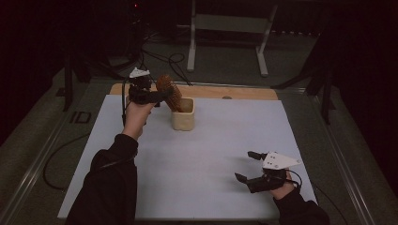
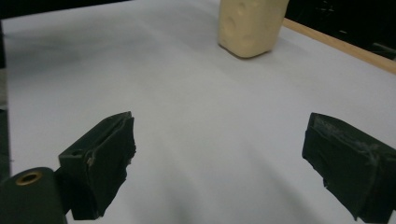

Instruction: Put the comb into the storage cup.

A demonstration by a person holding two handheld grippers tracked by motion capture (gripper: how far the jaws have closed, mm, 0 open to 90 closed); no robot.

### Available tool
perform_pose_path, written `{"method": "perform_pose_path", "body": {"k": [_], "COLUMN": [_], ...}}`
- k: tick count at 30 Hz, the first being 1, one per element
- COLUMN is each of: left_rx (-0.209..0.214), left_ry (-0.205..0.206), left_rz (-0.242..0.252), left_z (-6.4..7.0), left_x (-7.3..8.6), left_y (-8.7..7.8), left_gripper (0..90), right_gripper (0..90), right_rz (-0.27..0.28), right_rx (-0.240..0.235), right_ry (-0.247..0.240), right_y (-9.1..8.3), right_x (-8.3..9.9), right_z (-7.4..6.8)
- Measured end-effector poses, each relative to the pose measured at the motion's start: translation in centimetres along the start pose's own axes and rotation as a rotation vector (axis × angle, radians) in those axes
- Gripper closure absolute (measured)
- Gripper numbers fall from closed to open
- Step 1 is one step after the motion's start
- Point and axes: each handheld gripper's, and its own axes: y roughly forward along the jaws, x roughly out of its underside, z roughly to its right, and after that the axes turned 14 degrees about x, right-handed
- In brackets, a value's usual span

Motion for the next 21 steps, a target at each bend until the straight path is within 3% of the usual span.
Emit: {"method": "perform_pose_path", "body": {"k": [1, 4, 6, 16, 21], "left_rx": [-0.007, -0.033, -0.034, 0.05, 0.085], "left_ry": [0.019, 0.097, 0.123, 0.203, 0.22], "left_rz": [-0.003, -0.017, -0.027, -0.067, -0.097], "left_z": [0.1, 0.5, 0.7, 1.2, 1.2], "left_x": [0.0, 0.1, 0.3, 0.9, 1.4], "left_y": [-0.2, -0.7, -0.9, -2.3, -3.0], "left_gripper": [0.0, 0.0, 0.0, 0.0, 0.0], "right_gripper": [9.3, 9.3, 9.2, 8.8, 8.8], "right_rz": [0.008, -0.002, -0.006, -0.008, -0.007], "right_rx": [0.016, 0.003, 0.003, 0.015, 0.016], "right_ry": [-0.004, -0.002, 0.006, 0.004, 0.007], "right_y": [0.0, 0.2, 0.3, 0.7, 0.9], "right_x": [0.0, 0.1, 0.2, 0.1, 0.2], "right_z": [-0.1, -0.1, -0.1, -0.2, -0.1]}}
